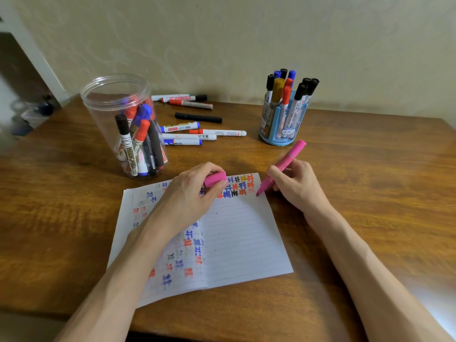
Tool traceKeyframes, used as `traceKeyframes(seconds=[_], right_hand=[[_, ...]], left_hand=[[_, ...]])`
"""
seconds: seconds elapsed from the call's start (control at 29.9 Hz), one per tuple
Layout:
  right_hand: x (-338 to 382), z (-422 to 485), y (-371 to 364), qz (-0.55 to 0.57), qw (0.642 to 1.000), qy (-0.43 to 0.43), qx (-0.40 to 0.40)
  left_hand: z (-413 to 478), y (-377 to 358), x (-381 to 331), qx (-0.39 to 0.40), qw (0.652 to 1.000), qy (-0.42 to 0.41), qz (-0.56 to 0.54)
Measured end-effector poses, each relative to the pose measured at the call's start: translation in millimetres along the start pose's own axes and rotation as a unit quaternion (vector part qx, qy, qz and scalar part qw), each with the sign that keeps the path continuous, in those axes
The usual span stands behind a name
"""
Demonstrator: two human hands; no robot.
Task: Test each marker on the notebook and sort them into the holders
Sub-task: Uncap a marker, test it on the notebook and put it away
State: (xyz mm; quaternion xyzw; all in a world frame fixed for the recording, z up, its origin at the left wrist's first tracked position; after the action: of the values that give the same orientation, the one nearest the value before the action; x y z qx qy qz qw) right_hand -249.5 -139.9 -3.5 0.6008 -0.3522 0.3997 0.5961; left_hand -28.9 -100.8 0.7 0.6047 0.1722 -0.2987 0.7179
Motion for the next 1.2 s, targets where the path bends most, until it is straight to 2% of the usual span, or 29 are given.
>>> traceKeyframes(seconds=[0.1, 0.2, 0.37, 0.67, 0.77, 0.94, 1.1, 1.2], right_hand=[[-2.6, 1.0, 1.6, 0.038, 0.999, -0.014, -0.018], [-0.9, 0.0, 3.8, 0.127, 0.991, -0.015, -0.044], [13.8, -7.1, -3.2, 0.228, 0.973, 0.021, -0.006], [21.7, -13.5, -19.6, 0.169, 0.973, 0.123, 0.1], [20.1, -12.3, -17.5, 0.169, 0.973, 0.101, 0.118], [19.2, -11.2, -17.0, 0.261, 0.958, 0.044, 0.107], [23.6, -9.2, -4.8, 0.128, 0.974, 0.158, 0.094], [18.8, -5.9, -3.7, 0.067, 0.979, 0.171, 0.094]], left_hand=[[-0.4, 1.0, -1.6, -0.001, 1.0, -0.007, -0.016], [-0.8, 0.9, -5.3, 0.013, 0.999, -0.017, -0.036], [0.8, 4.6, -5.8, 0.012, 0.996, -0.012, -0.082], [-1.6, 7.9, -14.0, 0.005, 0.995, -0.026, -0.098], [-0.4, 9.0, -9.1, -0.002, 0.995, -0.02, -0.094], [0.9, 9.6, -4.0, -0.021, 0.997, -0.007, -0.079], [1.8, 15.9, 0.2, -0.052, 0.997, -0.007, -0.058], [0.3, 12.5, -2.2, -0.043, 0.998, -0.018, -0.042]])
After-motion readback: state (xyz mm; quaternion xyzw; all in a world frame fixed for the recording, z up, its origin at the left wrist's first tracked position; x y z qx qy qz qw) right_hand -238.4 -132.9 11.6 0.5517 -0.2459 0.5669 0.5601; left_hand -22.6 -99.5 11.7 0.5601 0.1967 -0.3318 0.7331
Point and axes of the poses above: each hand's wrist, its own z-axis towards the middle knuckle, its own y-axis out of the back of the hand, x = y × z, the point moved 7 cm from there along z, towards the middle knuckle, and after that the axes turned 6 degrees about y, right-handed, at the moved point
